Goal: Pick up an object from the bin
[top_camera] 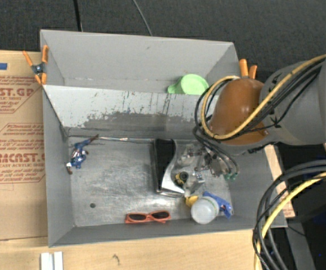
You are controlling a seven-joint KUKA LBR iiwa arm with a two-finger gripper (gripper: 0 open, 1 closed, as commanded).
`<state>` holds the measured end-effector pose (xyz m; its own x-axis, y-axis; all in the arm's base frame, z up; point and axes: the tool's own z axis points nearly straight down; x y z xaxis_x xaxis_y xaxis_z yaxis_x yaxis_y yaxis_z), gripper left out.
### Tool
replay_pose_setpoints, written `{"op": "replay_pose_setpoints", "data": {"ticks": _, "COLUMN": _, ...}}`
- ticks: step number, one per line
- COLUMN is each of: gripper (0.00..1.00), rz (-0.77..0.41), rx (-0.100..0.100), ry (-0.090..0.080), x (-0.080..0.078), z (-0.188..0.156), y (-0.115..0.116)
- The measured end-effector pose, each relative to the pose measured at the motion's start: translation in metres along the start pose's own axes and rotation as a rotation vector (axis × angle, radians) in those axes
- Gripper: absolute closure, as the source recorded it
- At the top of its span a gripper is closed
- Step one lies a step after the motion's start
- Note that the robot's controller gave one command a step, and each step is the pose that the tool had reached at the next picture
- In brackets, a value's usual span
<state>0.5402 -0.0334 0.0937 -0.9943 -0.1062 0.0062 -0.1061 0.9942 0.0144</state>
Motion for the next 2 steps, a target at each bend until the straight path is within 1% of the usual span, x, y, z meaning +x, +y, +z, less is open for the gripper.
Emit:
{"op": "replay_pose_setpoints", "data": {"ticks": 1, "gripper": 1.0, "rz": 0.002, "rx": 0.008, "ry": -0.004, "x": -0.002, "z": -0.021, "y": -0.003}}
{"op": "replay_pose_setpoints", "data": {"ticks": 2, "gripper": 1.0, "rz": 0.007, "rx": 0.013, "ry": -0.003, "x": 0.013, "z": -0.077, "y": -0.001}}
